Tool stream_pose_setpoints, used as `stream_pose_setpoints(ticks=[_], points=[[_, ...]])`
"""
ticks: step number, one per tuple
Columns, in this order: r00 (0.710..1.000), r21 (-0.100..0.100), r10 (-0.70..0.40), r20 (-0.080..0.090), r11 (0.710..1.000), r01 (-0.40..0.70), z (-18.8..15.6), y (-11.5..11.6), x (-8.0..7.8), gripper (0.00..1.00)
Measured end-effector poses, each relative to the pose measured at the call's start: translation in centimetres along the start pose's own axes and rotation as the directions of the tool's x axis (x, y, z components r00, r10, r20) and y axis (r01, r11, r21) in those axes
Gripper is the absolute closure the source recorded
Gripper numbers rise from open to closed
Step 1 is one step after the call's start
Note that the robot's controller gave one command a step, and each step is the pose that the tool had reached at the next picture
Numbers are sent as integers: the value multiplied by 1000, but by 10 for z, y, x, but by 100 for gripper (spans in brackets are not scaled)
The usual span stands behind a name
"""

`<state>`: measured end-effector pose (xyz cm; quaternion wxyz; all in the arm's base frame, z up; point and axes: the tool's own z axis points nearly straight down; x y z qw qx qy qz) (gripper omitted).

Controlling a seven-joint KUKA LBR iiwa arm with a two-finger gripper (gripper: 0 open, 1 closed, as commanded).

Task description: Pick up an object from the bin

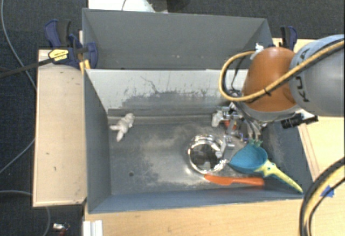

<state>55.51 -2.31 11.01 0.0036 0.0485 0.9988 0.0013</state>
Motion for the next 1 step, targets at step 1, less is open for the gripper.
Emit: stream_pose_setpoints(ticks=[1], points=[[995, 1, -95, 4, 995, 95, 23, -6, 6, 0]])
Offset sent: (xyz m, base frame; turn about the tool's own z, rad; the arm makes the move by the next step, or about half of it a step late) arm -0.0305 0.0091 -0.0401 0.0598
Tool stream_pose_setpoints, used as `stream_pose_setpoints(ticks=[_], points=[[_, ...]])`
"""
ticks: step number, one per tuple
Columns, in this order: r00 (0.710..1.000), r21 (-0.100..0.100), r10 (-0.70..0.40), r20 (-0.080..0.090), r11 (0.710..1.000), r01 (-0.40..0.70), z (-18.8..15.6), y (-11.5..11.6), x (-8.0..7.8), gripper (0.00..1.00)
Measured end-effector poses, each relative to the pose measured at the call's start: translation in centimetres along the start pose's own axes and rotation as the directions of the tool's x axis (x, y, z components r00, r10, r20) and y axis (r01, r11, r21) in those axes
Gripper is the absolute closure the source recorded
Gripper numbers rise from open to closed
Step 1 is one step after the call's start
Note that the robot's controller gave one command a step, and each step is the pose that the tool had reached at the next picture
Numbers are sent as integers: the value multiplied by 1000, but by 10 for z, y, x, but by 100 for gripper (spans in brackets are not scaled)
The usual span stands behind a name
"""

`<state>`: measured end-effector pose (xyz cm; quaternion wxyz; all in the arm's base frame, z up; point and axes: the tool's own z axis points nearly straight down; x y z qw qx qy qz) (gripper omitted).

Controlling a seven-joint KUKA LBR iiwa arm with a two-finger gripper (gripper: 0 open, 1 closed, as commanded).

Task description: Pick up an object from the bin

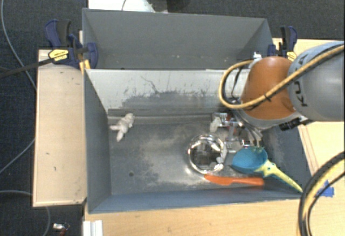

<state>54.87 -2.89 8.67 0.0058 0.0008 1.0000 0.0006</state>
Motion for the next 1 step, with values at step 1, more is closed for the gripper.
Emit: stream_pose_setpoints(ticks=[1], points=[[990, 0, 139, -1, 990, -139, 12, 11, 18, 0]])
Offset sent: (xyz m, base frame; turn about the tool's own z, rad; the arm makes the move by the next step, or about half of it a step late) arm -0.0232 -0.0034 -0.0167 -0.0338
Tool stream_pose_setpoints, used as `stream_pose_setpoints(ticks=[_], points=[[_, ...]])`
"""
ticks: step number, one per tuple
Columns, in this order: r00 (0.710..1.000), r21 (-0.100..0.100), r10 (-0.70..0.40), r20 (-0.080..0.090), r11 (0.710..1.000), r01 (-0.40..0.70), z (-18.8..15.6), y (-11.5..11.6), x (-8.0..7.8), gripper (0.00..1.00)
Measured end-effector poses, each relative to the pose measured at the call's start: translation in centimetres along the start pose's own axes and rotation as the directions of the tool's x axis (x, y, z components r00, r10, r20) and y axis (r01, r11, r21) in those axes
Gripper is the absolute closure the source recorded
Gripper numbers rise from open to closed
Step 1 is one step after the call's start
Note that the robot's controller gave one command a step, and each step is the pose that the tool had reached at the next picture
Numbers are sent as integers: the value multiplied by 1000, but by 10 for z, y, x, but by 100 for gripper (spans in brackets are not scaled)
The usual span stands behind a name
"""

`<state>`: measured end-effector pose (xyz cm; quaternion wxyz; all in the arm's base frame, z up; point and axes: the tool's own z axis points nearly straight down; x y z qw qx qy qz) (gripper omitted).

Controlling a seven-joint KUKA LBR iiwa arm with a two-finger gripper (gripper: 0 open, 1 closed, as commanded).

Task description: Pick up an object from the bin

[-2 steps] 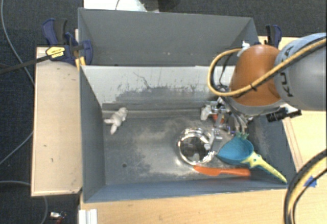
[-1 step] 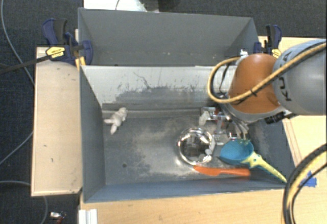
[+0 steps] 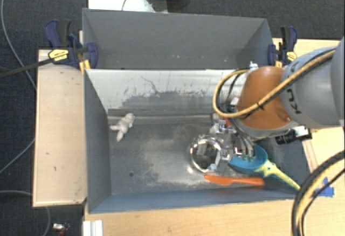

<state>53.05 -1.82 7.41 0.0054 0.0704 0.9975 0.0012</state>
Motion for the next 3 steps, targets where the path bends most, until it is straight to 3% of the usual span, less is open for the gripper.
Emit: stream_pose_setpoints(ticks=[1, 3], points=[[985, 0, -172, 0, 985, 172, 3, -14, 2, 100], [985, 0, -172, 0, 985, 172, 3, -14, 2, 100]])
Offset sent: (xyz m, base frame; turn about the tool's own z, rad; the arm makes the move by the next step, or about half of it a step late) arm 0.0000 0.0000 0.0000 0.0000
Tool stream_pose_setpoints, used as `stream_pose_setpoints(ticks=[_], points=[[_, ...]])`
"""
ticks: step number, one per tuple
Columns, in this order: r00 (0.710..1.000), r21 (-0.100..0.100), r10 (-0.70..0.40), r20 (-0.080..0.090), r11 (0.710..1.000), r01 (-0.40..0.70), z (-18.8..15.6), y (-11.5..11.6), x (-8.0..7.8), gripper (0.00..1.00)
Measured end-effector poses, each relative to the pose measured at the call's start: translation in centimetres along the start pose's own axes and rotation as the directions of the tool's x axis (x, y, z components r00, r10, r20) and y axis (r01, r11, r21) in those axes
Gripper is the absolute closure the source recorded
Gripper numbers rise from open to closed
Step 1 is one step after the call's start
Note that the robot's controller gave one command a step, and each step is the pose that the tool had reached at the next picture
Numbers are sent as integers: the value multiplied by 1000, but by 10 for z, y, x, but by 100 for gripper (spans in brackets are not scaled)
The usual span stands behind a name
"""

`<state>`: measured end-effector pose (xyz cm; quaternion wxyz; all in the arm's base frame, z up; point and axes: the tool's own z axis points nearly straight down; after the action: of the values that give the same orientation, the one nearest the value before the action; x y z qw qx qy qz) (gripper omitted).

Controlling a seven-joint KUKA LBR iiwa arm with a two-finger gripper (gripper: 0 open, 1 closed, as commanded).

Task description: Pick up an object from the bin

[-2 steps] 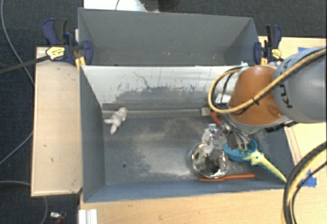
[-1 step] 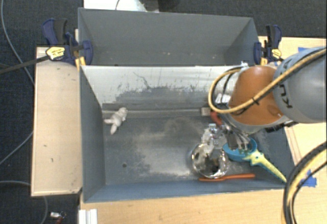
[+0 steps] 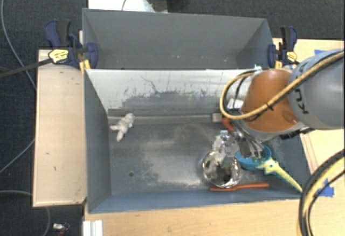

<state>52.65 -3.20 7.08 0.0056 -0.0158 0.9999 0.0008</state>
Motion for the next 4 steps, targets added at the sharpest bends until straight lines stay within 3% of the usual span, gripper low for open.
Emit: stream_pose_setpoints(ticks=[1, 3, 4], points=[[976, -2, -220, -2, 976, 220, 0, -26, 10, 100], [976, -2, -218, -2, 976, 218, 0, -26, 10, 100], [914, -2, -406, 1, 914, 406, -115, -12, -15, 100]])
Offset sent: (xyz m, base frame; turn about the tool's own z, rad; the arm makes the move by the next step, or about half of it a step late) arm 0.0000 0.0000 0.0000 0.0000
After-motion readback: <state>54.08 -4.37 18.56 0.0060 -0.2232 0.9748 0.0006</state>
